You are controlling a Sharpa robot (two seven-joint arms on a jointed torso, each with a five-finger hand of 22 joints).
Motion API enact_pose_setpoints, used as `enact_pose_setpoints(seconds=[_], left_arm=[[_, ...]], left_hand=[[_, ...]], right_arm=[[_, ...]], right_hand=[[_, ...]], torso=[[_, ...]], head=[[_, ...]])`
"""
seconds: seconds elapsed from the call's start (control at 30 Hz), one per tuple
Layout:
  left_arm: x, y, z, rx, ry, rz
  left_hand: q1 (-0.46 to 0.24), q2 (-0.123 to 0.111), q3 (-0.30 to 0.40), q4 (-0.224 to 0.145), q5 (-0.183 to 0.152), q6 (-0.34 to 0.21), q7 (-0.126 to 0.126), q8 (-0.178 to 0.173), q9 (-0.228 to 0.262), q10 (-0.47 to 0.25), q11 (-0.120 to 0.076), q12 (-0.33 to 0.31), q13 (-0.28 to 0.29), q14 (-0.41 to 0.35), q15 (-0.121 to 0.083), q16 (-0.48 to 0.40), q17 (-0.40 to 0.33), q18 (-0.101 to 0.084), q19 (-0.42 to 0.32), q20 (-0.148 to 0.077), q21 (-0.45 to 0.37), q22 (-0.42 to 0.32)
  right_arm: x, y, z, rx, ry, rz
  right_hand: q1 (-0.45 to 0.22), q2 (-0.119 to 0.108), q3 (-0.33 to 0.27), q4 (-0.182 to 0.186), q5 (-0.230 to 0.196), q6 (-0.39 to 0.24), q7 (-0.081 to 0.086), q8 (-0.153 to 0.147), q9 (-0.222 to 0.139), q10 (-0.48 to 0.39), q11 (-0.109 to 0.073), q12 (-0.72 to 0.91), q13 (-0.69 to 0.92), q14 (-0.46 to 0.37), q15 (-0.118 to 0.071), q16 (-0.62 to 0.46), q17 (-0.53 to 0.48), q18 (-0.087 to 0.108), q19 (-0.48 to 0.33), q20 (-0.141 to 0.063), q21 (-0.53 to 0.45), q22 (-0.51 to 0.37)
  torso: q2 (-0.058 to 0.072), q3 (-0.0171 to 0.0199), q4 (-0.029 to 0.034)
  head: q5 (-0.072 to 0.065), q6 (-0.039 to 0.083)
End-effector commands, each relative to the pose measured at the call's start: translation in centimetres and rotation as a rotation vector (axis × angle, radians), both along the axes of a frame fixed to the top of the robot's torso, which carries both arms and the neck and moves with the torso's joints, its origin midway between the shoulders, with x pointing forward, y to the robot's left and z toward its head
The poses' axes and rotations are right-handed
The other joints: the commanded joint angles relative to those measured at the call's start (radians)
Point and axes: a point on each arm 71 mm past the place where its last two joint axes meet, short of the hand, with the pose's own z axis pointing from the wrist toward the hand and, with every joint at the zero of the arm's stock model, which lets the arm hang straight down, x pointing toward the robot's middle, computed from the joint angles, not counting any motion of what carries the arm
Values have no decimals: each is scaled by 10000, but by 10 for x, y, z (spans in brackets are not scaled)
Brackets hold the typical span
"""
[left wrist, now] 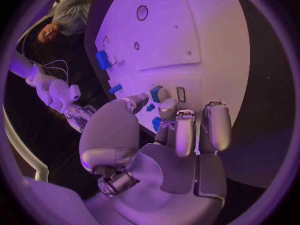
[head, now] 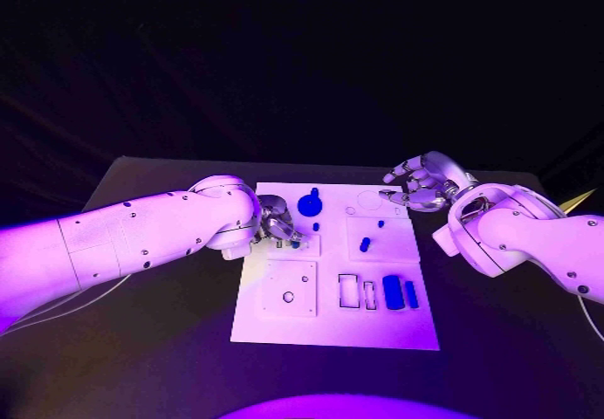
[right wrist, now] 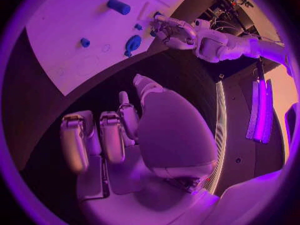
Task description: Assemble the parts on the task board
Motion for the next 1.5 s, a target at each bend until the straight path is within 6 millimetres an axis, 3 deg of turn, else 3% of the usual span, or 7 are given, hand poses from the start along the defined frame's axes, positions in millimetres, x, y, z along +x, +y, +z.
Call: enact_pose_setpoints(seconds=[0.03, 0.3, 0.63, 0.83, 1.03, 1.13, 1.5], left_arm=[[-2, -1, -2, -12, 183, -112], [-6, 1, 3, -250, 195, -86], [0, 10, 36, -588, -192, 15], [12, 24, 64, -538, -655, 244], [28, 38, 77, -240, -934, 532], [34, 41, 77, -25, -949, 581], [51, 43, 61, 762, -618, 645]], left_hand=[[-36, -79, -75, 24, -4, 32, 38, -43, 4, 45, 14, 74, 24, 938, -33, 62, 2374, -168, 61, 20, 40, 49], [-36, -85, -114, 36, -4, 32, 37, -43, 6, 22, 15, 51, -15, 925, -33, 42, 2340, -167, 61, 20, 40, 48], [35, -63, -217, 41, 8, -43, 57, -89, 0, -103, 30, -60, -169, 886, -22, -15, 2249, -149, -3, 24, 2, -31], [309, 116, -550, 58, 18, -346, 233, -597, -307, -383, 177, -274, -444, 850, 102, -64, 2178, -126, -98, 95, -67, -136], [622, 315, -1010, 64, 20, -679, 643, -1957, -1463, -534, 528, -293, -544, 832, 405, -81, 2151, -122, -117, 334, -92, -138], [678, 369, -1112, 69, 26, -695, 715, -2241, -1745, -589, 594, -311, -593, 825, 466, -88, 2139, -115, -137, 392, -104, -154], [709, 404, -1187, 72, 27, -694, 759, -2411, -1924, -615, 637, -307, -607, 818, 506, -95, 2126, -112, -147, 429, -110, -161]], right_arm=[[0, 1, 0, -36, -86, 163], [0, 1, -1, -43, -70, 161], [2, -2, -2, -78, -66, 65], [3, -3, -3, -90, -59, 33], [3, -3, -3, -88, -44, 15], [3, -3, -3, -85, -39, 15], [3, -2, -3, -72, -35, 34]], right_hand=[[-24, -62, 64, -19, 61, -68, -16, 55, -11, -4, -19, -16, 354, 864, -55, -36, 1895, -107, 975, -65, -47, 2533], [-29, -68, 65, -17, 59, -73, -16, 56, -12, 0, -18, -13, 357, 863, -55, -39, 1890, -106, 973, -65, -52, 2530], [-29, -68, 65, -17, 59, -73, -16, 56, -12, 0, -18, -13, 357, 863, -55, -39, 1890, -106, 973, -65, -52, 2530], [-49, -85, 70, -9, 58, -87, -16, 62, -15, 12, -18, -1, 368, 862, -55, -40, 1888, -107, 976, -66, -46, 2534], [-49, -85, 70, -9, 58, -87, -16, 62, -15, 12, -18, -1, 368, 862, -55, -40, 1888, -107, 976, -66, -46, 2534], [-49, -85, 70, -9, 58, -87, -16, 62, -15, 12, -18, -1, 368, 862, -55, -40, 1888, -107, 976, -66, -46, 2534], [-49, -85, 70, -9, 58, -87, -16, 62, -15, 12, -18, -1, 368, 862, -55, -40, 1888, -107, 976, -66, -46, 2534]], torso=[[-4, 1, -3], [-15, -1, -12], [-18, 0, -3], [-11, 12, 8], [-1, -3, 15], [16, -16, 5], [32, -17, -8]], head=[[0, 4], [-5, 62], [-3, 196], [27, 254], [41, 298], [47, 302], [110, 276]])
